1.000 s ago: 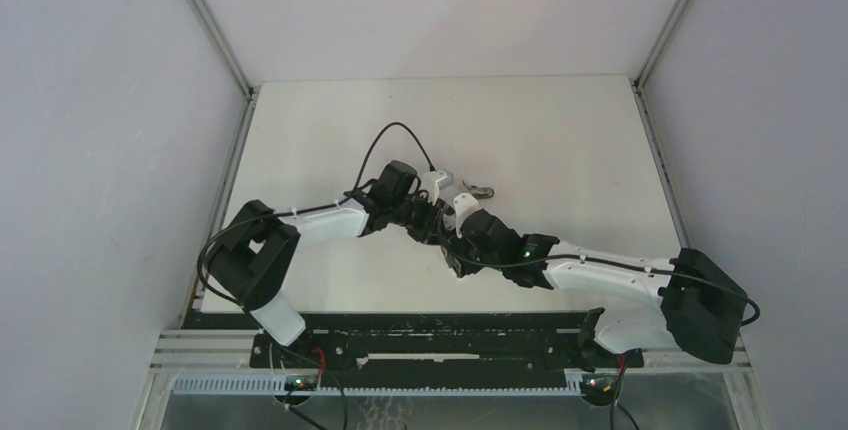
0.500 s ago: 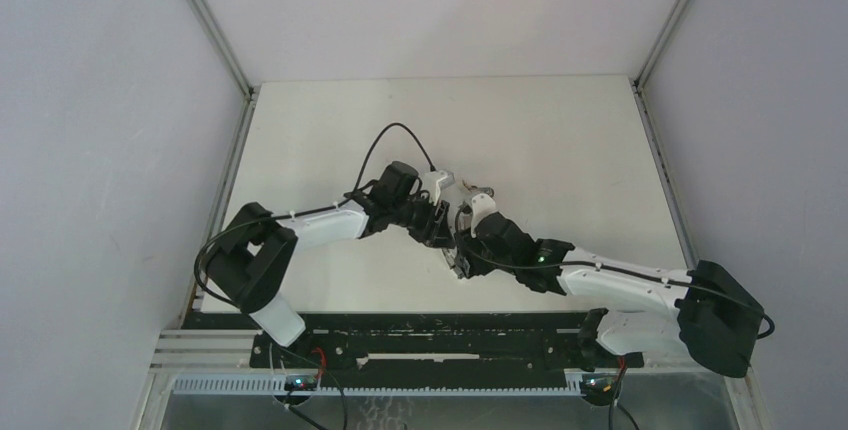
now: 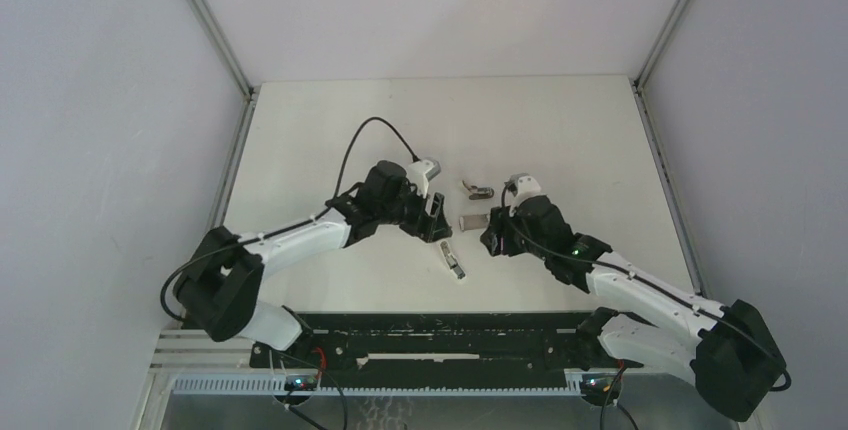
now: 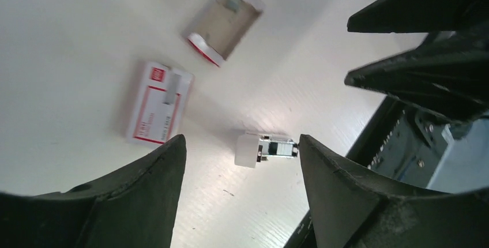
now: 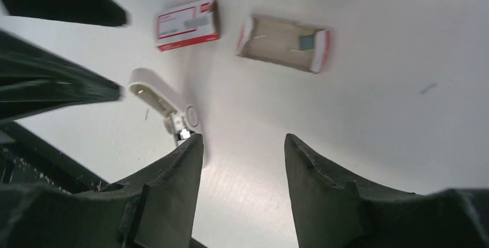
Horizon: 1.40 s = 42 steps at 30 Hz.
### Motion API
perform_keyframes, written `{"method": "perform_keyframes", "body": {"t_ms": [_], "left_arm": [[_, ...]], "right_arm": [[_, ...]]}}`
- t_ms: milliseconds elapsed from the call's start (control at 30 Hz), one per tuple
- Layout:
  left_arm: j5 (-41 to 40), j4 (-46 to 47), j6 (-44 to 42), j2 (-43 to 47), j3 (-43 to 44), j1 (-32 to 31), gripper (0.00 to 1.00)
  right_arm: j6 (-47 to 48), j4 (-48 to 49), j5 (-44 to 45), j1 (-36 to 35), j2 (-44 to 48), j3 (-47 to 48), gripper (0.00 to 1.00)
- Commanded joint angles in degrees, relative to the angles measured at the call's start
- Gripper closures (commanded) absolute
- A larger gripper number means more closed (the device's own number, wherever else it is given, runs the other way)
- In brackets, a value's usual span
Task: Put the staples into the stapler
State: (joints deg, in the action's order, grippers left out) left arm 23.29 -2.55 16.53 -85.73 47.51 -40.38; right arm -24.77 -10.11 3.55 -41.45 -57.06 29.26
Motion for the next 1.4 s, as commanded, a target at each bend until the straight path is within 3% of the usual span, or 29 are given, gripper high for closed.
{"method": "perform_keyframes", "body": {"t_ms": [0, 333, 567, 833, 1367], "left_arm": [[-12.4, 1.5, 2.8, 8.2, -1.0, -0.1, 0.25], [-25.6, 3.5, 7.7, 20.1, -6.6, 2.7, 0.24], [-29.8, 5.9, 7.0, 25.7, -12.3, 4.2, 0.23], [-32.1, 9.5, 4.9, 25.9, -15.0, 4.3, 0.23], [-32.0, 11.7, 4.4, 25.0, -16.0, 4.5, 0.23]], "right_arm": [[2.3, -2.1, -3.6, 5.7, -0.5, 2.6, 0.49], [6.8, -3.1, -3.5, 8.7, -14.6, 11.6, 0.65], [10.2, -3.3, -2.9, 7.7, -25.6, 18.8, 0.62], [13.2, -5.1, -0.9, 5.6, -34.9, 24.8, 0.63], [14.8, -4.6, 2.4, 5.2, -38.8, 26.5, 0.64]]}}
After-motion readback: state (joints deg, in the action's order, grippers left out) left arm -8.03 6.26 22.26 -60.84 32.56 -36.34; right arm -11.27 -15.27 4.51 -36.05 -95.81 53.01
